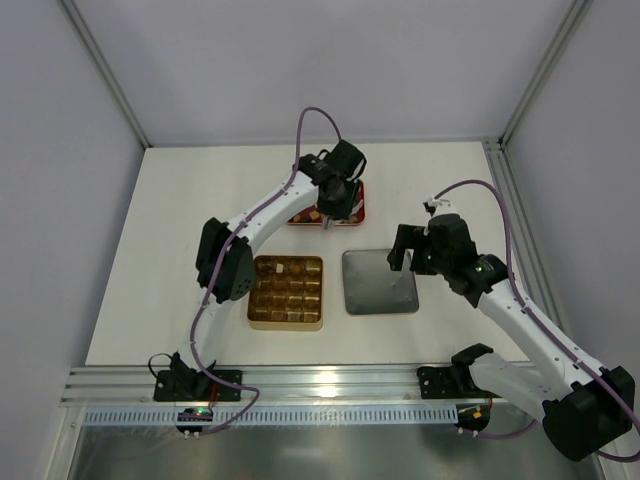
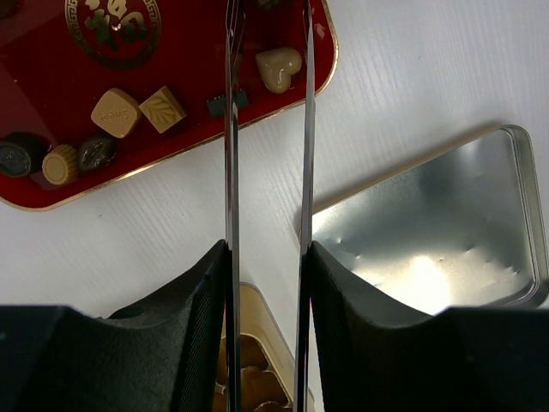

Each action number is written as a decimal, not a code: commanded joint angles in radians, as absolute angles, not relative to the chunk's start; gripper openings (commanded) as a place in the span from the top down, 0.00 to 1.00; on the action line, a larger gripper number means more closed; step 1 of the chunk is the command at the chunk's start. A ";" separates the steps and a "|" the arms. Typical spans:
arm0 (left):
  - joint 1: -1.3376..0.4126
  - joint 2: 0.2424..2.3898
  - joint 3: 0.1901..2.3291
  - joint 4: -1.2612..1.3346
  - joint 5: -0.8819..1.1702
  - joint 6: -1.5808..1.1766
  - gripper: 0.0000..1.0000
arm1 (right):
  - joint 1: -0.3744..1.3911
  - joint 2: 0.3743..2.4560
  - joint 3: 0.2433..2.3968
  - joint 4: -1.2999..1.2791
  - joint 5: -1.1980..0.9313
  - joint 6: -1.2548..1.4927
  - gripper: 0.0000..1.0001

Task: Pack the chocolate

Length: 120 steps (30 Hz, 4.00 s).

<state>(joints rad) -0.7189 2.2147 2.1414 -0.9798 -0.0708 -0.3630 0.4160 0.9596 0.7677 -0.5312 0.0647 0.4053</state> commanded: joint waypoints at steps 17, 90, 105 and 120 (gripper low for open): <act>-0.723 2.230 2.232 -1.006 -0.094 -0.368 0.60 | 0.396 0.927 0.750 -0.509 0.057 0.390 0.00; -0.724 1.561 1.701 -1.045 -0.074 -0.437 0.74 | 0.383 1.012 0.744 -0.426 0.014 0.429 0.00; -0.773 1.279 1.310 -0.991 0.026 -0.494 0.71 | 0.383 1.019 0.718 -0.402 0.014 0.469 0.00; -0.798 1.270 1.247 -0.968 -0.021 -0.514 0.59 | 0.383 1.003 0.713 -0.413 0.014 0.468 0.00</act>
<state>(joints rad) -0.7910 1.3003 1.2358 -0.9977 0.0086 -0.4995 0.3885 1.0271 0.7158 -0.4362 0.0151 0.4561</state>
